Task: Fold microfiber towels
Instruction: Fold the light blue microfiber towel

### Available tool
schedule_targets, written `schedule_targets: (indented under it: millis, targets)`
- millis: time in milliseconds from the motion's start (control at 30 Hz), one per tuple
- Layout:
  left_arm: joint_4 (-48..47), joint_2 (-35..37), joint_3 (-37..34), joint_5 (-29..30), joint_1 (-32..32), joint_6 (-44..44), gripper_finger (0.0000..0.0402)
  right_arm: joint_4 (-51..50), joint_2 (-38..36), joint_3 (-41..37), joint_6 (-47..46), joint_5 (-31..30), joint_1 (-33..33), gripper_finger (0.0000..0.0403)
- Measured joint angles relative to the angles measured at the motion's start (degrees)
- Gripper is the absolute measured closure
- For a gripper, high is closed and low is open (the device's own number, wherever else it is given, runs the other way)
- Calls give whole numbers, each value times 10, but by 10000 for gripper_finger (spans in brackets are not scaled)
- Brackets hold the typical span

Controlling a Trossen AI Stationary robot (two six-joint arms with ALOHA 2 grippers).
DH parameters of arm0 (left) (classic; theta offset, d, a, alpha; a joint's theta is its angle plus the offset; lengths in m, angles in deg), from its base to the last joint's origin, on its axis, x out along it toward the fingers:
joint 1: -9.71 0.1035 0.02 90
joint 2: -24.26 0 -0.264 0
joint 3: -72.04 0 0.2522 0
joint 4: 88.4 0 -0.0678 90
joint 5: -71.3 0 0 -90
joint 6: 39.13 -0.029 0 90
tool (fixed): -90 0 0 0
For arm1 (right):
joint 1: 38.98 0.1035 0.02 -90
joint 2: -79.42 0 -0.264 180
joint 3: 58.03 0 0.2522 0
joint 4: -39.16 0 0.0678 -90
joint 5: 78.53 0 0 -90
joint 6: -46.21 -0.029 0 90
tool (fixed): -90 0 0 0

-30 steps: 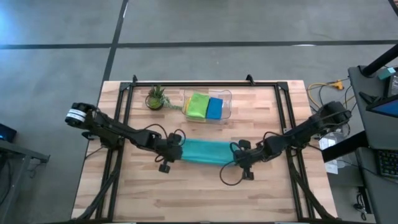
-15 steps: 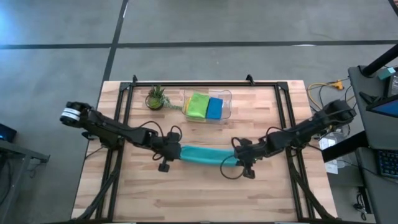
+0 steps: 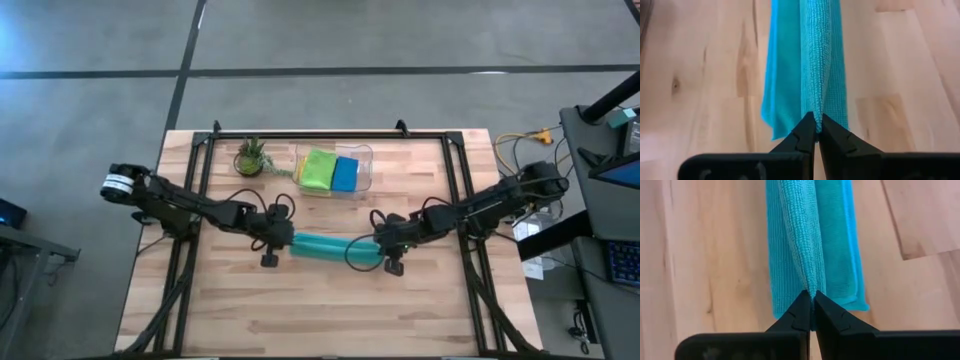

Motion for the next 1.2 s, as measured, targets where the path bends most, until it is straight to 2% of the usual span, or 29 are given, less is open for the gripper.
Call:
schedule_targets:
  millis: [433, 667, 967, 1200]
  targets:
    - [10, 0, -5, 33, 15, 0, 399, -1, 0, -4, 11, -2, -35, 394]
    - [10, 0, -7, 35, 19, 0, 354, -7, 0, -10, 6, -2, -35, 390]
    - [9, 0, -7, 46, 19, 10, 268, -5, 0, -10, -20, -4, -36, 317]
    - [0, 0, -7, 49, 19, 46, 227, -4, -15, -10, -33, -49, -39, 264]
